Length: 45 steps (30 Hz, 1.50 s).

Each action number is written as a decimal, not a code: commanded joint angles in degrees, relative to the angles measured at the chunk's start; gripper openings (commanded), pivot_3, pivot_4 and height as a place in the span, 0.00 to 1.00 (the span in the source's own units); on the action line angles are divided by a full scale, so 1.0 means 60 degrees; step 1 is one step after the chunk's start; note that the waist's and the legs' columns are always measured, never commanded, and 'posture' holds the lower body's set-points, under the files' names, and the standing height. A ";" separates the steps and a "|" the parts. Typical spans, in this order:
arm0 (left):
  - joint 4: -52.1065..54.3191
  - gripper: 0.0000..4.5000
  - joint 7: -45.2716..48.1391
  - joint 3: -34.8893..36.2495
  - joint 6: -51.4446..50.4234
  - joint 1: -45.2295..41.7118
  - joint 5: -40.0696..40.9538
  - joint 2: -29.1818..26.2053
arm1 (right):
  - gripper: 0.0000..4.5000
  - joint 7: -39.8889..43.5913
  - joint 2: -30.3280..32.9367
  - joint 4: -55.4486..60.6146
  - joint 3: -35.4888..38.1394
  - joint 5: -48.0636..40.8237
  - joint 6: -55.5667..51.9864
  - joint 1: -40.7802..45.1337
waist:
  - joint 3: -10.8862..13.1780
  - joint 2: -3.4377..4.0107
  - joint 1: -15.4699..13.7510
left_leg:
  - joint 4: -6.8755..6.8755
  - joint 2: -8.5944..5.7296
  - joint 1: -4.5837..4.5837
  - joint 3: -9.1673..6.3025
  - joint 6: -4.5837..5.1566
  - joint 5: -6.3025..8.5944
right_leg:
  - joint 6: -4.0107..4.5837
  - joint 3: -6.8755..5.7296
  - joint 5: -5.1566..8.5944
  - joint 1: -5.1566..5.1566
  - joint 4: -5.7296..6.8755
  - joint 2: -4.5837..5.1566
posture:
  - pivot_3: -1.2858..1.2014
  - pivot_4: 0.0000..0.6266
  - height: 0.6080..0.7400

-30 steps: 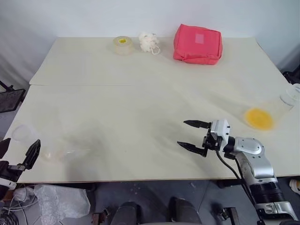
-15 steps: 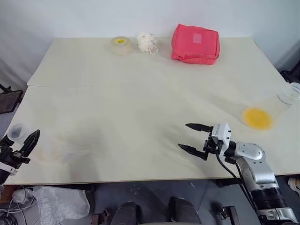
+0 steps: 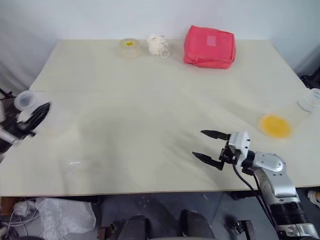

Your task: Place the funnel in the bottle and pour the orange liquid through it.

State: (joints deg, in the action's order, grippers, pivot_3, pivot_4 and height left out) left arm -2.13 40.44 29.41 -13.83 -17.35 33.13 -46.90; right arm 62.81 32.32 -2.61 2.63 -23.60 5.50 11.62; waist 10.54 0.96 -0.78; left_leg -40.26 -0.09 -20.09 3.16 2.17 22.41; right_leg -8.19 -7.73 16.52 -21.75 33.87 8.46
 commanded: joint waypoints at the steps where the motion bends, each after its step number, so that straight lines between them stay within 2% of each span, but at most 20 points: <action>1: -0.0339 0.53 0.0656 -0.1534 0.0252 -0.1714 -0.0426 0.0289 | 1.00 0.0029 0.0216 0.0649 0.0411 -0.0441 -0.0207 -0.0095 | -0.0002 -0.0005 -0.0039 | -0.0004 -0.0007 -0.0001 0.0003 0.0000 0.0000 | -0.0008 0.0003 -0.0004 -0.0002 0.0004 0.0001 | 0.52 0.24 1.00; 4: -0.0656 0.53 0.0913 -0.2693 0.0323 -0.2935 -0.0818 0.0990 | 1.00 -0.0195 0.0215 0.0861 0.0530 -0.0450 -0.0331 -0.0150 | -0.0003 -0.0006 -0.0003 | 0.0006 -0.0040 0.0005 0.0017 0.0001 0.0000 | -0.0019 -0.0002 -0.0010 -0.0006 0.0005 0.0000 | 0.52 0.24 1.00; 8: -0.1171 0.53 0.1237 -0.4020 0.0263 -0.4285 -0.0984 0.2701 | 1.00 -0.0531 0.0129 0.1106 0.0665 -0.0313 -0.0337 -0.0375 | 0.0000 -0.0013 0.0007 | 0.0016 -0.0038 -0.0023 0.0037 0.0001 -0.0001 | -0.0020 -0.0024 -0.0011 -0.0037 0.0005 -0.0010 | 0.52 0.24 1.00; 11: -0.1761 0.53 0.1619 -0.4825 0.0395 -0.4798 -0.1332 0.3653 | 1.00 -0.0818 0.0093 0.1473 0.0763 -0.0262 -0.0299 -0.0804 | 0.0001 -0.0017 0.0001 | 0.0014 -0.0036 -0.0028 0.0076 0.0000 -0.0001 | -0.0020 -0.0032 -0.0011 -0.0041 0.0006 -0.0010 | 0.52 0.24 1.00; 20: -0.3174 0.53 0.2167 -0.5847 0.0804 -0.5665 -0.2021 0.5409 | 1.00 -0.1407 0.0064 0.2041 0.1113 -0.0172 -0.0050 -0.1923 | 0.0003 -0.0020 -0.0085 | 0.0010 -0.0030 -0.0034 0.0104 0.0003 -0.0004 | -0.0021 -0.0030 -0.0011 -0.0060 0.0004 -0.0009 | 0.52 0.24 1.00; 28: -0.3539 0.53 0.2776 -0.6452 0.1313 -0.5503 -0.2768 0.5678 | 1.00 -0.1618 0.0049 0.2117 0.1205 -0.0152 0.0251 -0.2345 | 0.0003 -0.0020 -0.0110 | -0.0002 -0.0030 -0.0036 0.0105 0.0008 -0.0006 | -0.0023 -0.0020 -0.0012 -0.0062 0.0005 -0.0008 | 0.52 0.24 1.00; 30: -0.3570 0.69 0.2826 -0.6488 0.1347 -0.5476 -0.2847 0.5705 | 1.00 -0.1622 0.0053 0.2078 0.1202 -0.0158 0.0321 -0.2367 | 0.0003 -0.0020 -0.0114 | -0.0005 -0.0029 -0.0037 0.0102 0.0008 -0.0007 | -0.0023 -0.0020 -0.0012 -0.0061 0.0005 -0.0008 | 0.52 0.24 1.00; 35: -0.3592 0.99 0.2827 -0.6481 0.1256 -0.5458 -0.3022 0.5706 | 1.00 -0.1621 0.0051 0.1946 0.1159 -0.0150 0.0472 -0.2326 | 0.0003 -0.0020 -0.0113 | -0.0005 -0.0029 -0.0038 0.0100 0.0009 -0.0007 | -0.0023 -0.0019 -0.0012 -0.0062 0.0005 -0.0008 | 0.52 0.24 1.00; 45: -0.3047 0.99 0.2778 -0.6358 0.0688 -0.5289 -0.2844 0.5637 | 1.00 -0.1658 0.0031 0.1852 0.1077 -0.0083 0.0587 -0.2261 | 0.0003 -0.0020 -0.0111 | -0.0007 -0.0028 -0.0037 0.0095 0.0009 -0.0007 | -0.0023 -0.0018 -0.0012 -0.0062 0.0006 -0.0008 | 0.52 0.24 1.00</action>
State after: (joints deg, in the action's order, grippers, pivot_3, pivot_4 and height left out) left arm -23.00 57.11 -9.53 -9.38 -49.28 15.39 -13.04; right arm 53.07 32.78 8.06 7.96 -23.92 7.68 -2.03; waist 10.55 0.84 -1.44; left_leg -40.30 -0.25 -20.32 3.72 2.23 22.37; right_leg -8.33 -7.83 16.45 -22.12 33.92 8.41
